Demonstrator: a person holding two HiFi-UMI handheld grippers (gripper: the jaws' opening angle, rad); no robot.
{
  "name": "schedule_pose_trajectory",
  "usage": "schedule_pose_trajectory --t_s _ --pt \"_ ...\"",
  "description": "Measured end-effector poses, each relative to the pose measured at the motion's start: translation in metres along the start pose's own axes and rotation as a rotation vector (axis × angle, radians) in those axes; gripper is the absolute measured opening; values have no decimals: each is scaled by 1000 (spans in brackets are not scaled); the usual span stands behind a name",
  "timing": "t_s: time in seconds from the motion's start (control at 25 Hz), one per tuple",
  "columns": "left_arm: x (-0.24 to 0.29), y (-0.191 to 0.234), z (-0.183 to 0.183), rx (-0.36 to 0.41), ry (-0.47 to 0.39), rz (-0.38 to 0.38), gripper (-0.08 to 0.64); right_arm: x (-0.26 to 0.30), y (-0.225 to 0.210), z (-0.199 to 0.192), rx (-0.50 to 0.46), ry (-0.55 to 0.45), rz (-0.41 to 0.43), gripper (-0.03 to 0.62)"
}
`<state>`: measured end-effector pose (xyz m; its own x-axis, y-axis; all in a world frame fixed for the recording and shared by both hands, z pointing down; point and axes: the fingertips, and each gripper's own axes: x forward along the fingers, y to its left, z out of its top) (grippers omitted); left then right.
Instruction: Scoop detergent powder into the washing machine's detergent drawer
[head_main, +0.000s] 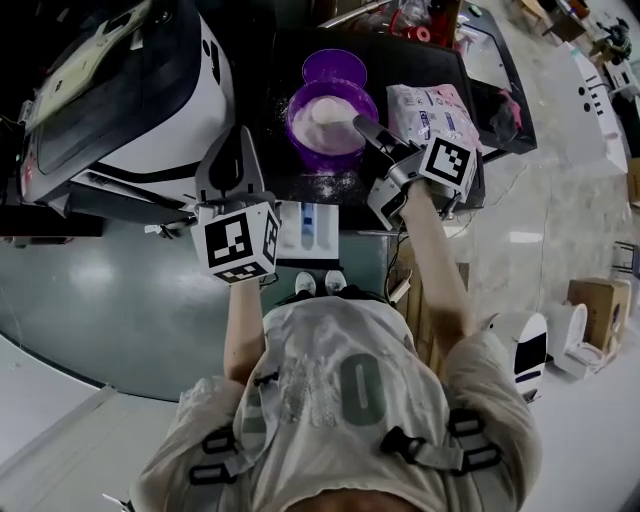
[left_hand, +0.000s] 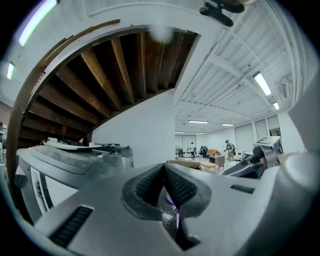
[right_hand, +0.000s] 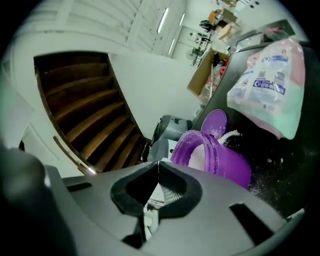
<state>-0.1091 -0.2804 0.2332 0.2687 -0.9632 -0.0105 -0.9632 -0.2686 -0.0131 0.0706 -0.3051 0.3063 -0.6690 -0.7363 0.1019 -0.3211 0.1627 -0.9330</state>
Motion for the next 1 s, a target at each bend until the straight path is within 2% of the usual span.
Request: schedule_pose_trajectory --t_s 0.28,0.48,0.72,1.0 --pt "-2 -26 -9 12 -20 -63 20 -28 -2 -2 225 -253 137 9" --pt "-10 -47 -21 11 -19 -101 20 -62 -12 -8 320 -366 179 9" --pt "-31 -64 -31 6 -9 -114 20 -98 -22 -27 349 -411 182 9" --pt "-59 -73 -47 3 17 -93 20 -126 -28 -49 365 -426 194 9"
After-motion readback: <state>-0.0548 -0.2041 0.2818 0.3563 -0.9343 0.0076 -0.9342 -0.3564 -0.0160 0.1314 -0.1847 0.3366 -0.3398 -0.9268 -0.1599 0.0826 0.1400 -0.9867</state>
